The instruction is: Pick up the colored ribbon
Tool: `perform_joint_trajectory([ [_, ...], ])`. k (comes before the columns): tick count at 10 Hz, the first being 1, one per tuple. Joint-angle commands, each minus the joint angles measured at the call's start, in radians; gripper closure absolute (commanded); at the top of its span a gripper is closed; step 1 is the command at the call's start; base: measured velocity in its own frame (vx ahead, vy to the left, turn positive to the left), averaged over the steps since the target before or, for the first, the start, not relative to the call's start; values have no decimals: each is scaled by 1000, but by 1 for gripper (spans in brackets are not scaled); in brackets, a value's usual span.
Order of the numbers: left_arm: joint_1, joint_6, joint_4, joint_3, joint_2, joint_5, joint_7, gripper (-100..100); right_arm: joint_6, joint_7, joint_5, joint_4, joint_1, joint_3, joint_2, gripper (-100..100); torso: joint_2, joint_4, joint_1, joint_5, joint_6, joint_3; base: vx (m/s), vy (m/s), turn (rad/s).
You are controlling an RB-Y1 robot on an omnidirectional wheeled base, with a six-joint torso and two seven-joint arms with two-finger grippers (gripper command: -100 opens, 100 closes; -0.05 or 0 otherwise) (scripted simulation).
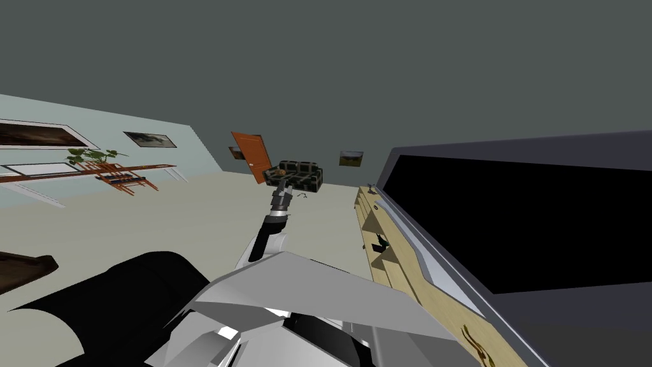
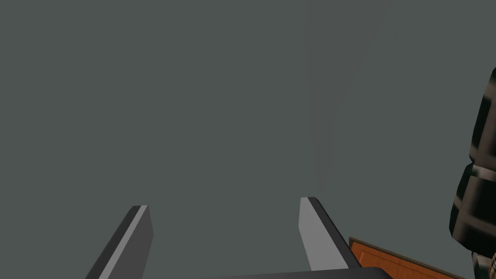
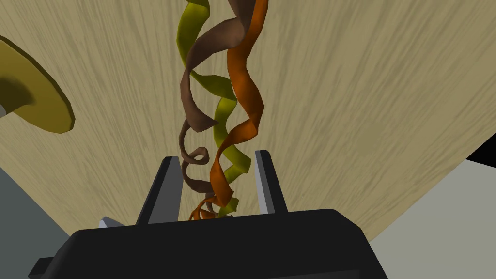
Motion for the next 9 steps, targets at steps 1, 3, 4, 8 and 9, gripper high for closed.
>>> perform_joint_trajectory([
  [1, 0, 0, 0, 0, 0, 0, 0, 0, 0, 0, 0, 0, 0, 0, 0, 0, 0, 0, 0, 0, 0, 0, 0, 0, 0],
  [3, 0, 0, 0, 0, 0, 0, 0, 0, -23, -52, 78, 14, -28, -7, -1, 100, -2, -1, 1, 0, 2, -1, 55, 11, -263],
  [4, 0, 0, 0, 0, 0, 0, 0, 0, -45, -89, 109, 29, -60, -12, -3, 100, -3, -1, 2, 1, 1, -2, 80, 27, -307],
  [8, 0, 0, 0, 0, 0, 0, 0, 0, -68, -158, 222, 43, -91, -16, -5, 100, -2, 0, 1, 1, -1, -1, 34, 4, -95],
  [9, 0, 0, 0, 0, 0, 0, 0, 0, -68, -163, 251, 43, -91, -16, -5, 100, -2, -1, 1, 1, 2, -1, 50, 11, -181],
])
